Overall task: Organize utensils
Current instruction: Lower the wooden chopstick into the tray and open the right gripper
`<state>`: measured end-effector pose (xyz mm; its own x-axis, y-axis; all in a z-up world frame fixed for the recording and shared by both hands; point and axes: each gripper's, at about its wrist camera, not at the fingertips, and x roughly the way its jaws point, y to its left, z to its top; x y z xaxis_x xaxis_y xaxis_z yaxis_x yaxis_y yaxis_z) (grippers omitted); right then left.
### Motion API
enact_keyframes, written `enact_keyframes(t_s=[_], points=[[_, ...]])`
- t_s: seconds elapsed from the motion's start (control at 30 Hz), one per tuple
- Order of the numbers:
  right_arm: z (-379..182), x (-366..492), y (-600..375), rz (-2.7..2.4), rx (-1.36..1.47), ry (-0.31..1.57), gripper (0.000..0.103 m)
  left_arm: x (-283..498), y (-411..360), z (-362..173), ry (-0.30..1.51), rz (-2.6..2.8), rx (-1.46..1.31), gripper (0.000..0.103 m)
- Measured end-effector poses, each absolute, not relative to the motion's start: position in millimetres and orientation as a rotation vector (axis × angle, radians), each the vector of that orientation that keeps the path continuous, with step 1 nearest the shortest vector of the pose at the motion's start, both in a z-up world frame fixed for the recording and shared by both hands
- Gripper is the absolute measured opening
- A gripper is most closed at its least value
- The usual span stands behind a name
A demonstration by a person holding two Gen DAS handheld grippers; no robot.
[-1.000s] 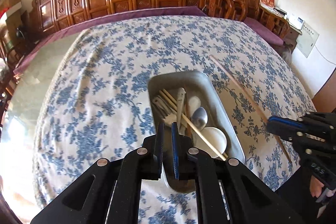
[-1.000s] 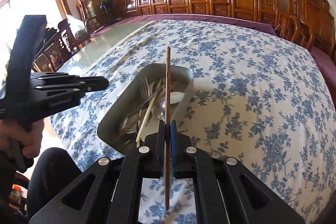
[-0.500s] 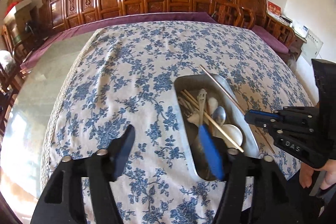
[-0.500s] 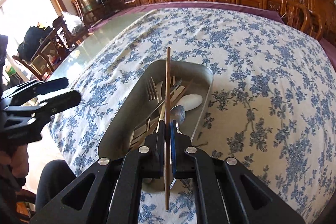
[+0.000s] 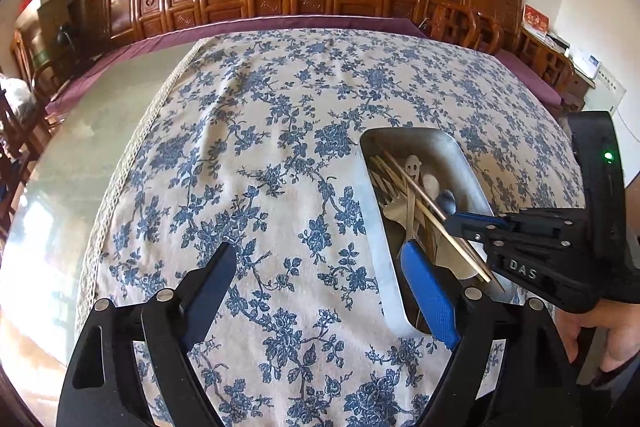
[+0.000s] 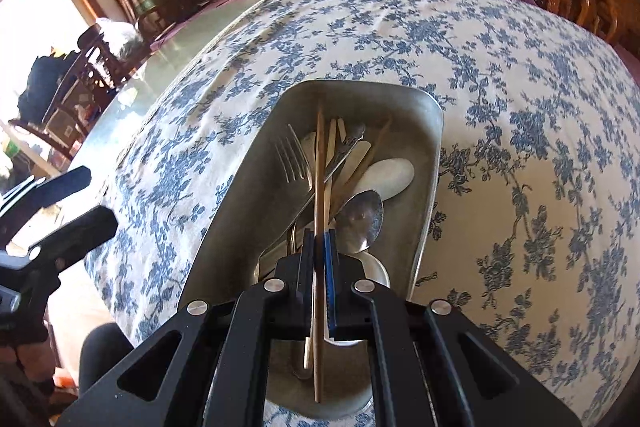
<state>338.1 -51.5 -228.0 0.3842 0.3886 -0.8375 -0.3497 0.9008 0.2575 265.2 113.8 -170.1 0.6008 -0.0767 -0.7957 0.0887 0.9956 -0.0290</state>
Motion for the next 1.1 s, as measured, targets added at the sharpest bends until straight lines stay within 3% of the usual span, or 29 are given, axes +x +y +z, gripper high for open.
enact_keyframes(t_s=[0.63, 1.1], points=[[-216, 327, -51, 0.488, -0.007, 0.964, 0.010, 263, 112, -170, 0.916, -0.088, 0.026, 0.081], [-171, 290, -99, 0.407, -0.019, 0.816, 0.012, 248, 86, -146, 0.867, -0.096, 0.022, 0.083]])
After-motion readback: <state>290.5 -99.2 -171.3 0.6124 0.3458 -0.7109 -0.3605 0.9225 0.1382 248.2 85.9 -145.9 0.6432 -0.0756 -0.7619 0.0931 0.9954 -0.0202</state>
